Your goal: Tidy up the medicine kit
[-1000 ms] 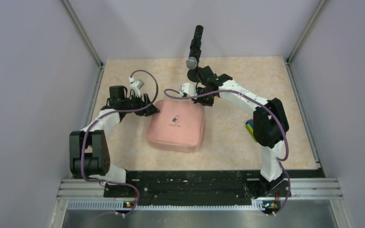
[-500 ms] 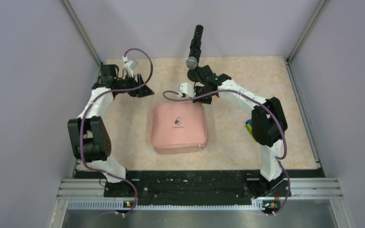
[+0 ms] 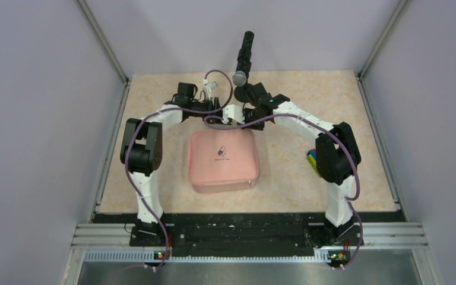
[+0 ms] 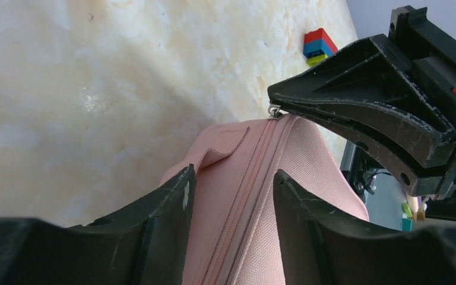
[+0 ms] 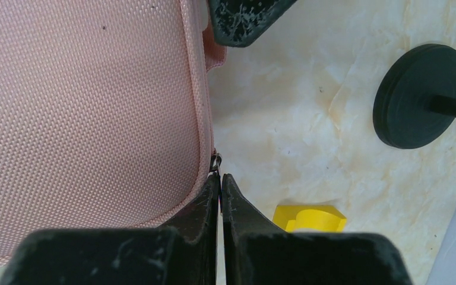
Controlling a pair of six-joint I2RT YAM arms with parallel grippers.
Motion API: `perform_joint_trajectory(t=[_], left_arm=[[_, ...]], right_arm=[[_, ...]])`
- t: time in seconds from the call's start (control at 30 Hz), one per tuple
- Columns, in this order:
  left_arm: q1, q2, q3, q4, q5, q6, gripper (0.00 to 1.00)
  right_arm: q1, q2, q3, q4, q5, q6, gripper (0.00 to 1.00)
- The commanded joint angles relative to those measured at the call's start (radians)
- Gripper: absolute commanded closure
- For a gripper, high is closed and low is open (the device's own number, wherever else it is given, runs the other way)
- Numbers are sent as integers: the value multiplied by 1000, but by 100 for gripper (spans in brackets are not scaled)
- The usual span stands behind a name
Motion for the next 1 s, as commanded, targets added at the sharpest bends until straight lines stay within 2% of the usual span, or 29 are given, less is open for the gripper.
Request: perform_joint_trajectory(t=[0.0,0.17,0.27,0.33,0.43,0.6,0.67,0.8,0.97], left_arm=[[5,9,33,-17,66,66,46],[-2,-1,3,-113,82,183,47],[-10,4,1,-170,88,247,41],[-15,10,1,-194,81,276,42],[-18,25,3,-209,53,287,53],[-15,27,6,-217,51,291,84],[-7,18,10,-228,56,300,92],[23,-15,4,-225,62,300,100],[69,-43,-21,-169,58,252,100]], right_arm=[[18,-34,-20,23,-30,-8,100],[21,-25,-16,24,-28,-6,100],[21,-18,-14,23,-25,-5,100],[23,-13,-10,23,-24,-1,100],[25,-9,-8,23,-24,2,100],[26,-17,-13,-9,-25,-20,100],[24,-39,-27,-47,-25,-61,100],[7,-105,-90,-111,0,-128,100],[-18,-207,-212,-174,6,-217,100]])
